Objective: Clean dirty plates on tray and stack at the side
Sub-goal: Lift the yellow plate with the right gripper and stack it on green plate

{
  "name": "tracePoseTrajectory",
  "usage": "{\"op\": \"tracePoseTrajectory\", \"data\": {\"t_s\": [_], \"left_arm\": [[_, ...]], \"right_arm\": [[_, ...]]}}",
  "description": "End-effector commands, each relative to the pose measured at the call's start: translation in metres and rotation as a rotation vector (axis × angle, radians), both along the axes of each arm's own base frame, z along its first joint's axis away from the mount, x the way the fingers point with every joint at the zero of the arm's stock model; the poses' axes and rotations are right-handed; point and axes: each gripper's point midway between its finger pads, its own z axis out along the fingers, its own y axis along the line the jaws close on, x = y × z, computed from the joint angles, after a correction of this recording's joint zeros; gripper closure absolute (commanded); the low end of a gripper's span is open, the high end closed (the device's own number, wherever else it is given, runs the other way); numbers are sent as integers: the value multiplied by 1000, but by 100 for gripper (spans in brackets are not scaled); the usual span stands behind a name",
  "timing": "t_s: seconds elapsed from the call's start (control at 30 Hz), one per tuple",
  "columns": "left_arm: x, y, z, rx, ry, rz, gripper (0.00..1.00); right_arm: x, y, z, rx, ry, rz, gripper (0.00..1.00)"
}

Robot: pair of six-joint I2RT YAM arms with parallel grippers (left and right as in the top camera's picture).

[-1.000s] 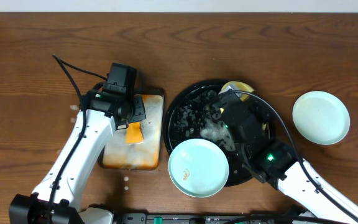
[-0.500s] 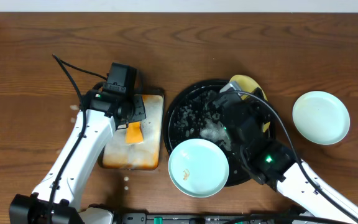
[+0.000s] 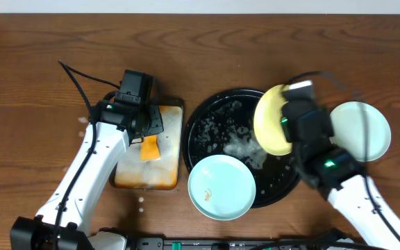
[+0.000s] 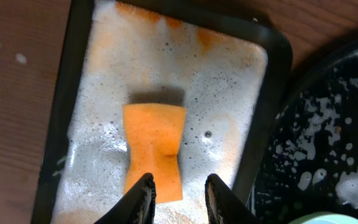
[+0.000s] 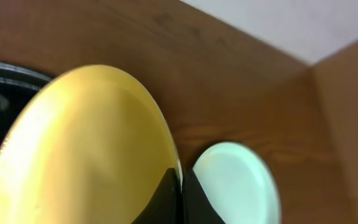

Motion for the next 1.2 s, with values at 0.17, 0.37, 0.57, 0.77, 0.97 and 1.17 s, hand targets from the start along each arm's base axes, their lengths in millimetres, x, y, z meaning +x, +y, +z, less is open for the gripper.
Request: {"op": "tracePoseTrajectory", "data": {"t_s": [0.17, 0.37, 0.57, 0.77, 0.97, 1.17], "left_arm": [[1, 0, -1, -2, 0, -7, 71], [2, 0, -1, -4, -7, -7, 71], [2, 0, -1, -4, -6, -8, 70], [2, 0, -1, -4, -6, -8, 70], [2, 0, -1, -4, -7, -8, 70], [2, 0, -1, -4, -7, -8, 71]], "right_arm": [[-3, -40, 12, 336, 12, -109, 99], [-13, -113, -1, 469, -6, -407, 99], [-26, -175, -25, 598, -9, -664, 99], [-44, -232, -67, 629, 41, -906, 99], [-38, -247, -99, 683, 93, -937, 99], [-13, -214, -88, 810, 97, -733, 66]]}}
